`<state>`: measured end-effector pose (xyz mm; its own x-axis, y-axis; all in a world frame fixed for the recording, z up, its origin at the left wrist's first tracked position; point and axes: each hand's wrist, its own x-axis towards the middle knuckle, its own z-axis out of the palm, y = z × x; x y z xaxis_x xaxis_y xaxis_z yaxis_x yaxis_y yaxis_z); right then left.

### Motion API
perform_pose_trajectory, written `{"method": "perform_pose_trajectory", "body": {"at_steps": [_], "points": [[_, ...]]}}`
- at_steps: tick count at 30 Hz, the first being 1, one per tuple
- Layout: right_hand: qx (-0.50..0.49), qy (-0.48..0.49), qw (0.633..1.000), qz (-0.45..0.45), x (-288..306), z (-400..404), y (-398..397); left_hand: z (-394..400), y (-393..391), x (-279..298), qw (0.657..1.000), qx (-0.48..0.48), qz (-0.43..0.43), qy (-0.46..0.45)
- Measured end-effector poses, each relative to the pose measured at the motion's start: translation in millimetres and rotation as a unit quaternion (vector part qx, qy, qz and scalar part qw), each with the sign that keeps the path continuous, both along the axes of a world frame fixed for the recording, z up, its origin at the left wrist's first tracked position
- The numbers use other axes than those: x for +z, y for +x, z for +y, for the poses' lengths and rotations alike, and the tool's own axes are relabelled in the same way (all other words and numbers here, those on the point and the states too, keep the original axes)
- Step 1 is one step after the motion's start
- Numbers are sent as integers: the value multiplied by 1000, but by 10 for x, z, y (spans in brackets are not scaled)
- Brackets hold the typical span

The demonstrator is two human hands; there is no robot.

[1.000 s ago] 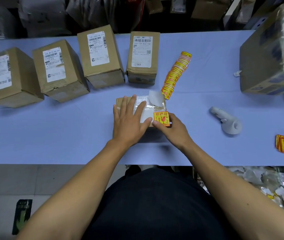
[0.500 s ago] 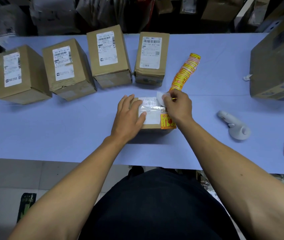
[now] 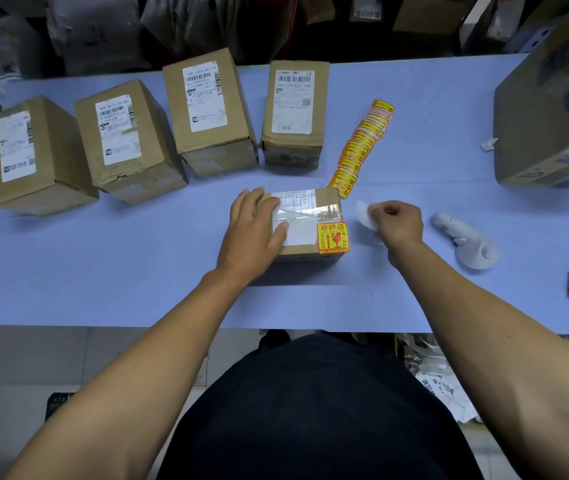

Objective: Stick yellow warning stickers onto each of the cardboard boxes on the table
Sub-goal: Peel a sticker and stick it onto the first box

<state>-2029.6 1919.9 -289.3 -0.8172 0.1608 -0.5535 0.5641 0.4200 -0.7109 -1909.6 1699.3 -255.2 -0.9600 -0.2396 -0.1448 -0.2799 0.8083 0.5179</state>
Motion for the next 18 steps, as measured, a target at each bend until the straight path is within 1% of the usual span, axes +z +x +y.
{"method": "perform_pose_trajectory", "body": {"at_steps": [5,7,9,10,12,14,15,16,18], "points": [[59,62,995,-49,-136,135,112,-8,11,-26,1000,-6,0,-6],[116,97,986,-65,-130,161,120,-10,3,-35,1000,-8,0,-8],[188,156,969,-36,-79,145,123,-16,7,-43,1000,-5,6,1],[206,174,963,-5,-35,110,132,-21,13,-48,1000,8,12,16],[204,153,965,65,86,-10,187,-38,31,-66,994,78,25,68],[215,89,965,118,175,-158,273,-60,49,-90,970,188,16,155],[230,55,964,120,206,-240,324,-74,54,-108,946,242,1,213],[236,17,966,102,221,-316,369,-85,53,-126,916,289,-17,277],[201,-83,976,26,221,-442,430,-91,53,-178,853,349,-53,384]]}}
